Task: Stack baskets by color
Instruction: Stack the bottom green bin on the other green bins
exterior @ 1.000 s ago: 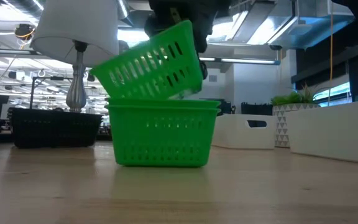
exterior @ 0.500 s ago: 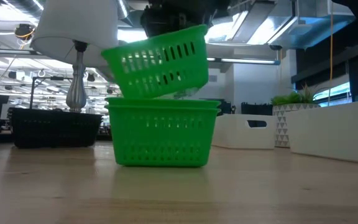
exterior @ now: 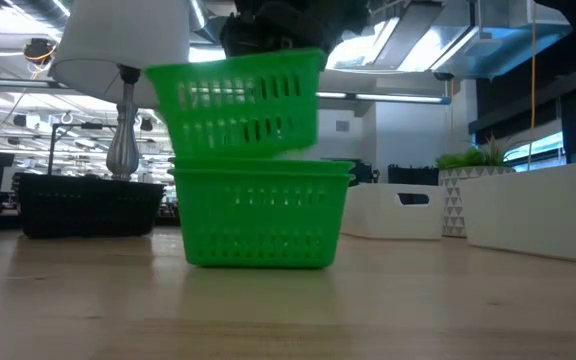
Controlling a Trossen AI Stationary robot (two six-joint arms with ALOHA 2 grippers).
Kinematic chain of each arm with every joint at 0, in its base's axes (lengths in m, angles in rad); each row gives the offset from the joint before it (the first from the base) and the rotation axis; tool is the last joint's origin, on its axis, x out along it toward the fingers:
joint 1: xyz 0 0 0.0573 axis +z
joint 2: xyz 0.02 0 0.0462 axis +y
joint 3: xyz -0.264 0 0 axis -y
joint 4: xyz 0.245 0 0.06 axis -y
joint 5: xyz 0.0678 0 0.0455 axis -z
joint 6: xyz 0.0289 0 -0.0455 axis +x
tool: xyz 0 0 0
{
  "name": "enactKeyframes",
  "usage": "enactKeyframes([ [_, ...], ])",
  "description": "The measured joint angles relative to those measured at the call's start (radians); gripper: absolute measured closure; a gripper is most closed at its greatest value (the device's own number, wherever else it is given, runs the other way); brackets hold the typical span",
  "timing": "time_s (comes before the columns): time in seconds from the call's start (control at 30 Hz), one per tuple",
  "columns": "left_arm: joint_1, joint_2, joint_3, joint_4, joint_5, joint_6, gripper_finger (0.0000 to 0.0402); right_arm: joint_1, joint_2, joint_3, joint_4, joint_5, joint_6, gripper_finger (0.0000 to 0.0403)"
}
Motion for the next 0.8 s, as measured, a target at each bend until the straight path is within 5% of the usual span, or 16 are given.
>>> enactKeyframes([
  [0.43,0.000,0.000,0.000,0.000,0.000,-0.008,0.0401,0.016,0.002,-0.012,-0.005,0.000,0.028,0.0399],
  [0.8,0.000,0.000,0.000,0.000,0.000,-0.010,0.0401,0.019,0.007,-0.012,0.007,-0.021,0.028,0.0321],
])
